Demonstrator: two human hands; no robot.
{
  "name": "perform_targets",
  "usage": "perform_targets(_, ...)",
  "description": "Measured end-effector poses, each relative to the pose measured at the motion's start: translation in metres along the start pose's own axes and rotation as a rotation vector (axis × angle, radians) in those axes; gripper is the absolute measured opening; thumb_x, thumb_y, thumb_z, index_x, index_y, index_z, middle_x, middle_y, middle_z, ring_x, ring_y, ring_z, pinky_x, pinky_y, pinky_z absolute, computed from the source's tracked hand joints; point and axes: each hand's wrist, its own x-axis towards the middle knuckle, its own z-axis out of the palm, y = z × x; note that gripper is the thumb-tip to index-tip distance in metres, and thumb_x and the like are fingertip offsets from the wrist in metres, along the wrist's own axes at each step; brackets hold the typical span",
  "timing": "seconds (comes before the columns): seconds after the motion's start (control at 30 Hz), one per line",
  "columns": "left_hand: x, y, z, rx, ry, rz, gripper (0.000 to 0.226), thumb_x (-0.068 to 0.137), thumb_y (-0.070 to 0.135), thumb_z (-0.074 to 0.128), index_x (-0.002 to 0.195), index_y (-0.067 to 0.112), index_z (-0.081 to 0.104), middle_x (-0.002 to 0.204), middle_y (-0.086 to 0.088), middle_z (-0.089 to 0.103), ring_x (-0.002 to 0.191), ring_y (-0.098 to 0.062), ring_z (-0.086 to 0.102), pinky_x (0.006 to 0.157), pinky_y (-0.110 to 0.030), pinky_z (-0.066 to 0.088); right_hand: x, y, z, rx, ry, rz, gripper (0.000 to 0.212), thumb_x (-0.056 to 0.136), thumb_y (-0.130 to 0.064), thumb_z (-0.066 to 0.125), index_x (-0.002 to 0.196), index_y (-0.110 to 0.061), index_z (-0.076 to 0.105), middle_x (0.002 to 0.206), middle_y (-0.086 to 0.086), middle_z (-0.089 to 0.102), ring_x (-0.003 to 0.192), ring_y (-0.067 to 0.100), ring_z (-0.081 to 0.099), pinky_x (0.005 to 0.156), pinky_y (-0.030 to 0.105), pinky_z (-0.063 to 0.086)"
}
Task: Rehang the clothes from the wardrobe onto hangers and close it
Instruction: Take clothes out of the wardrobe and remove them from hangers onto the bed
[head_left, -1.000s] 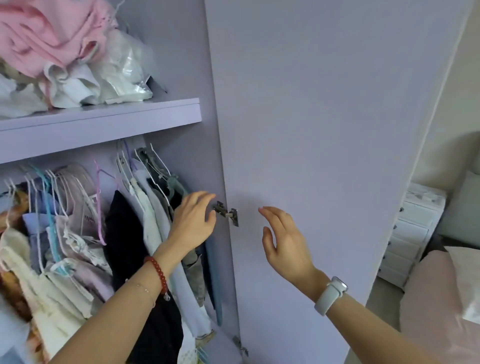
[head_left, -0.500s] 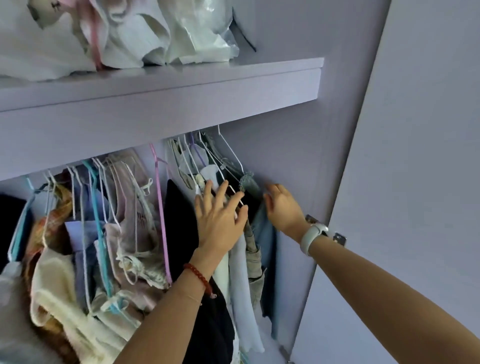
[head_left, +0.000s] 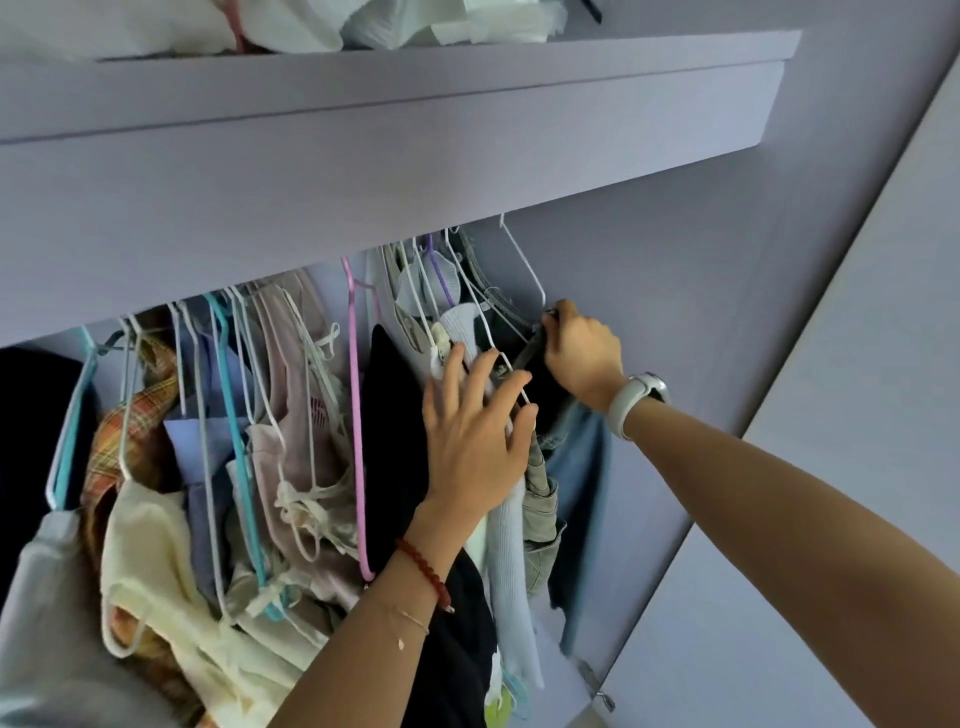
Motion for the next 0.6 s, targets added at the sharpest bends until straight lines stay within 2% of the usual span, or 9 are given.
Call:
perform_targets(0.2,0.000,0.001,-0.002,-0.002,-0.021,-0.012,0.035,0.090,0.039,0.042,0.118,0.026,0.058,0.139,-0.003,0.044,0.139,-0.030,0.020,0.107,-0.056,0.023,-0.002,0.003,-0.014,-0.050,0.137,-0.022,0.028,0.097,-0.025,0.035,0.105,-0.002,0.050,0.092,0.026,0.065,0.086,0.047,0.057,0.063,0.036,0.029)
perform_targets(0.4,-0.001,0.005,-0.002,0.022,-0.038,-0.037,0.042,0.090,0.043,0.030,0.121,0.028,0.056,0.142,0.000,0.040,0.141,-0.027,0.014,0.107,-0.055,0.019,-0.017,0.015,-0.030,-0.023,0.186,-0.016,0.030,0.098,-0.024,0.034,0.108,-0.003,0.053,0.090,0.025,0.066,0.085,0.048,0.058,0.065,0.039,0.036)
perform_targets(0.5,0.000,0.008,-0.001,0.028,-0.050,-0.056,0.040,0.091,0.041,0.035,0.124,0.029,0.055,0.144,0.001,0.038,0.142,-0.026,0.011,0.108,-0.055,0.016,-0.029,0.021,-0.038,-0.025,0.210,-0.052,0.030,0.098,-0.023,0.036,0.108,-0.003,0.054,0.083,0.024,0.066,0.079,0.046,0.059,0.062,0.035,0.028)
perform_targets(0.6,0.000,0.012,0.000,0.023,-0.081,-0.080,0.039,0.093,0.038,0.042,0.130,0.031,0.049,0.148,0.002,0.031,0.143,-0.024,0.003,0.108,-0.058,0.011,-0.062,0.034,-0.040,0.028,0.259,-0.062,0.027,0.096,-0.020,0.041,0.103,0.000,0.057,0.072,0.023,0.066,0.068,0.045,0.060,0.058,0.035,0.033)
